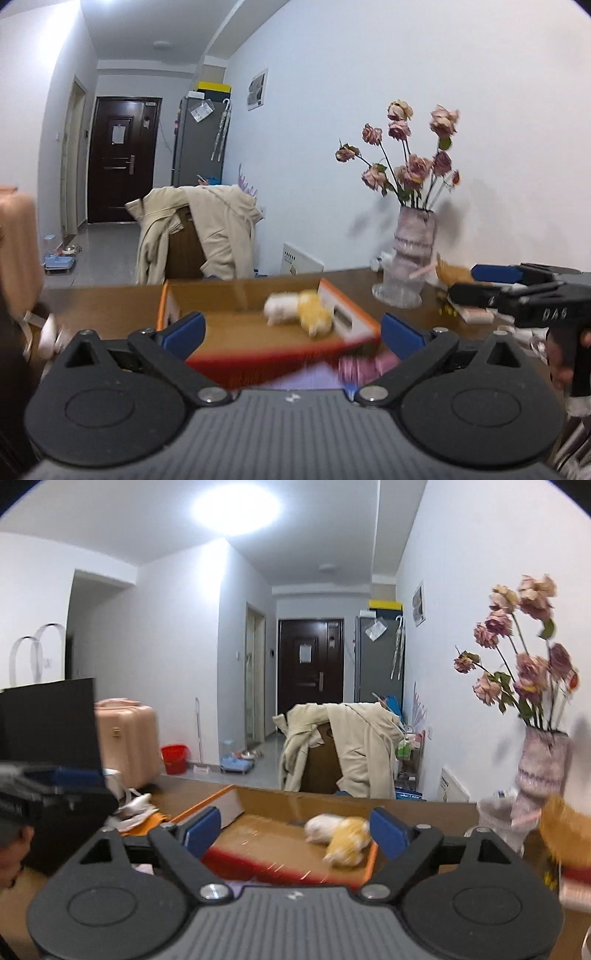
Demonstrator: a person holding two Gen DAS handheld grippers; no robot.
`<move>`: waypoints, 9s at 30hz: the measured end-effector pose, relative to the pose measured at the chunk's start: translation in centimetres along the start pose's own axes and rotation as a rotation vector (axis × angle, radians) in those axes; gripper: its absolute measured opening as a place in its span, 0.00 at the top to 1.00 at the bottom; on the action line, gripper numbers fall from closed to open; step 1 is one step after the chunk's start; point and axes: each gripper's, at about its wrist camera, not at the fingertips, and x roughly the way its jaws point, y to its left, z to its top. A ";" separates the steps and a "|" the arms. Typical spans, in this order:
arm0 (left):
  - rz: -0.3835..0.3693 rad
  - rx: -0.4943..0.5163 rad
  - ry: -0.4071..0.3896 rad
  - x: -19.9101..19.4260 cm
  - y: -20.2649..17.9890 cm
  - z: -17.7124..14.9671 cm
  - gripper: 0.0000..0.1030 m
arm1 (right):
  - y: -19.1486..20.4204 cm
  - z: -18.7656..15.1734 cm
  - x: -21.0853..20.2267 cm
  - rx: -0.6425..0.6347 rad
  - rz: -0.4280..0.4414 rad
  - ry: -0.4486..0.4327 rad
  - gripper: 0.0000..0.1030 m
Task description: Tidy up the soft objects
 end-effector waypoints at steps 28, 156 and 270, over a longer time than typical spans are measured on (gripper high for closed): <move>-0.115 -0.311 0.346 0.6 1.0 -13.1 0.59 | 9.0 -13.6 -4.8 0.229 -0.180 0.135 0.09; 0.059 0.020 0.069 -6.4 -2.1 -11.3 0.00 | 7.8 -13.3 -5.7 0.155 -0.116 0.111 0.17; 0.169 -0.180 0.101 9.4 11.7 4.8 0.39 | 3.4 5.4 20.6 0.141 0.092 0.296 0.43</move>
